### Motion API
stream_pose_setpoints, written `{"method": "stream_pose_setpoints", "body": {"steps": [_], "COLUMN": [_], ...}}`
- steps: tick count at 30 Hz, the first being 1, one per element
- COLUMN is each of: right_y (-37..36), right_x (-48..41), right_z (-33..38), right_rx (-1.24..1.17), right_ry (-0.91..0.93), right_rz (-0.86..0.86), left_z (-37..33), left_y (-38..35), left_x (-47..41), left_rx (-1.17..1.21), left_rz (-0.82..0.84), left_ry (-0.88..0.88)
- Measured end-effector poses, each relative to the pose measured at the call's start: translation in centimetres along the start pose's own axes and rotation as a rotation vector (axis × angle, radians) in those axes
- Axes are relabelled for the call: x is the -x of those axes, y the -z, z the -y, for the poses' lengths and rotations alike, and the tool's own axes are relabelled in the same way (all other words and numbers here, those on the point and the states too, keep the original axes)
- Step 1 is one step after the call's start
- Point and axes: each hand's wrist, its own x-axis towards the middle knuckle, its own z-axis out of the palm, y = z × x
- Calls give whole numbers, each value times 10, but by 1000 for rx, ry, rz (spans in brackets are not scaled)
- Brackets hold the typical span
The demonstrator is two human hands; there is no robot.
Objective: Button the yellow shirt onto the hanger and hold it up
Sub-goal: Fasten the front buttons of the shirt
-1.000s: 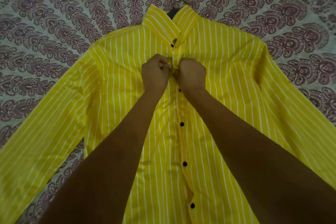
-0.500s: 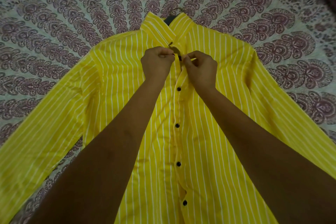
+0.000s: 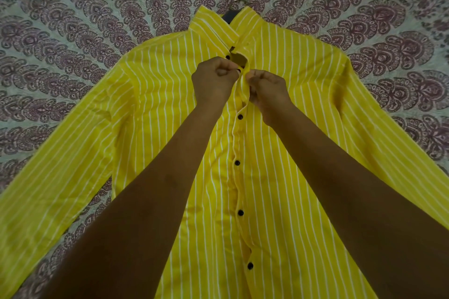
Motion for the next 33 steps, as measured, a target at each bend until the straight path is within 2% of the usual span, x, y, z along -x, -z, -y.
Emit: {"method": "stream_pose_setpoints", "body": {"steps": [10, 15, 23, 33], "right_y": [0, 0, 2, 1], "right_x": [3, 0, -1, 6], "right_z": [-5, -4, -4, -11], "right_rx": [-33, 79, -60, -117], "right_ry": [36, 81, 16, 62], "right_rz": [-14, -14, 32, -3], "left_z": [4, 5, 4, 7], "left_y": [1, -2, -7, -8], "left_x": [4, 5, -1, -5], "left_rx": [10, 29, 67, 66], "left_rz": [30, -6, 23, 63], "left_ry": [-4, -38, 21, 102]}}
